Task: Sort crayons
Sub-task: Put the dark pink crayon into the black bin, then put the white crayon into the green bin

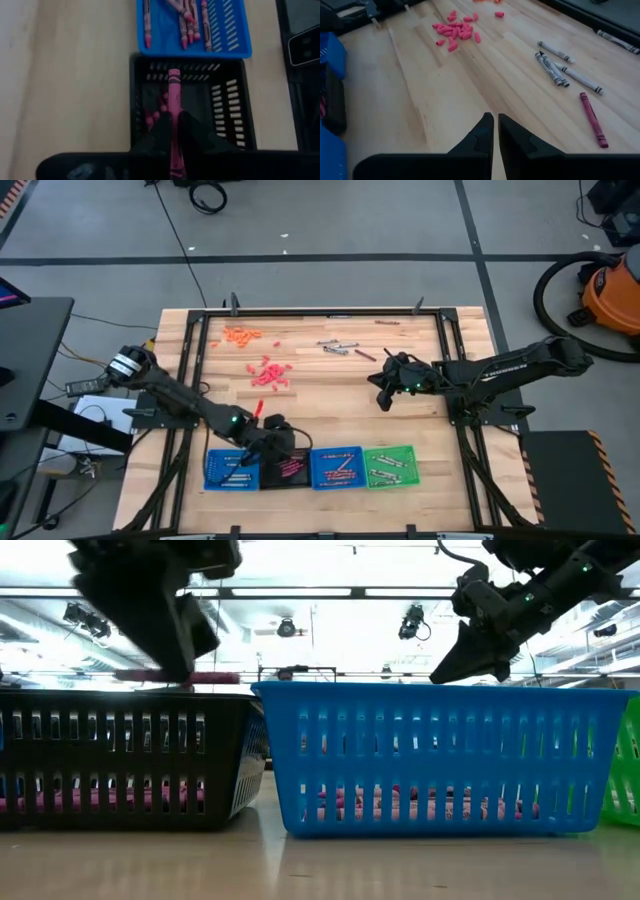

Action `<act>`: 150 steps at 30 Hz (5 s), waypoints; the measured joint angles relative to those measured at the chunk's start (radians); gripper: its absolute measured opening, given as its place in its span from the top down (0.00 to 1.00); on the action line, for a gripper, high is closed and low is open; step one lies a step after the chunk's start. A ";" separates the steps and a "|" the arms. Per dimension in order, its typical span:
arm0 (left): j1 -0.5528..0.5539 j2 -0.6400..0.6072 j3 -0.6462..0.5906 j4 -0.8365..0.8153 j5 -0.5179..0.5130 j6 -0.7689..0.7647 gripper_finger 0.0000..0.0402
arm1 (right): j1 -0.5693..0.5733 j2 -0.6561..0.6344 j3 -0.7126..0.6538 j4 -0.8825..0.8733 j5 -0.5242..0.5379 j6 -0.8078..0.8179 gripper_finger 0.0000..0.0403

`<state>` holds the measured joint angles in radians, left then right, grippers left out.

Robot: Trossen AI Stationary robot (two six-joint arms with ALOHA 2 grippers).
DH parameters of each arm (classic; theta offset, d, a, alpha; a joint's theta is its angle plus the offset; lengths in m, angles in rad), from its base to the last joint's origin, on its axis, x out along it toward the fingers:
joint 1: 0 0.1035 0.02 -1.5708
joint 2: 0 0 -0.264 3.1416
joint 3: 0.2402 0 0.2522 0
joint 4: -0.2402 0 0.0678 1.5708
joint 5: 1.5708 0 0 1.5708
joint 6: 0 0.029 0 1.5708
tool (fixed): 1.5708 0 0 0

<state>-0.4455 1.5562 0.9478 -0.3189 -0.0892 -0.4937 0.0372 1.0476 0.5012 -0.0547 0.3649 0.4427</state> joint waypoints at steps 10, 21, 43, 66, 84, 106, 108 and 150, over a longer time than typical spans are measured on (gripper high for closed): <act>-0.025 0.000 -0.140 0.182 -0.004 -0.108 0.94 | 0.000 0.014 0.000 0.017 0.000 0.000 0.92; -0.015 0.001 -0.142 0.188 0.033 -0.064 0.66 | -0.003 0.025 0.000 0.029 0.031 -0.104 0.92; 0.016 -0.133 -0.121 0.150 -0.032 0.233 0.65 | -0.353 0.387 0.000 0.302 -0.086 -0.313 0.90; 0.119 -0.130 -0.122 0.103 -0.038 0.365 0.65 | -0.534 0.562 0.000 0.453 -0.219 -0.418 0.61; 0.129 -0.130 -0.122 0.069 -0.038 0.366 0.65 | -0.544 0.630 0.004 0.454 -0.228 -0.365 0.89; 0.129 -0.130 -0.122 0.052 -0.060 0.357 0.65 | -0.522 0.525 -0.003 0.384 -0.270 -0.359 0.99; 0.131 -0.130 -0.122 0.052 -0.073 0.357 0.65 | -0.510 0.509 -0.003 0.383 -0.270 -0.359 0.99; 0.726 0.121 -0.113 0.378 0.076 0.645 0.65 | -0.538 0.422 0.022 0.285 -0.343 -0.239 0.92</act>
<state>0.2807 1.6773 0.8350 0.0587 -0.0131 0.1512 -0.5005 1.4700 0.5236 0.2302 0.0218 0.2037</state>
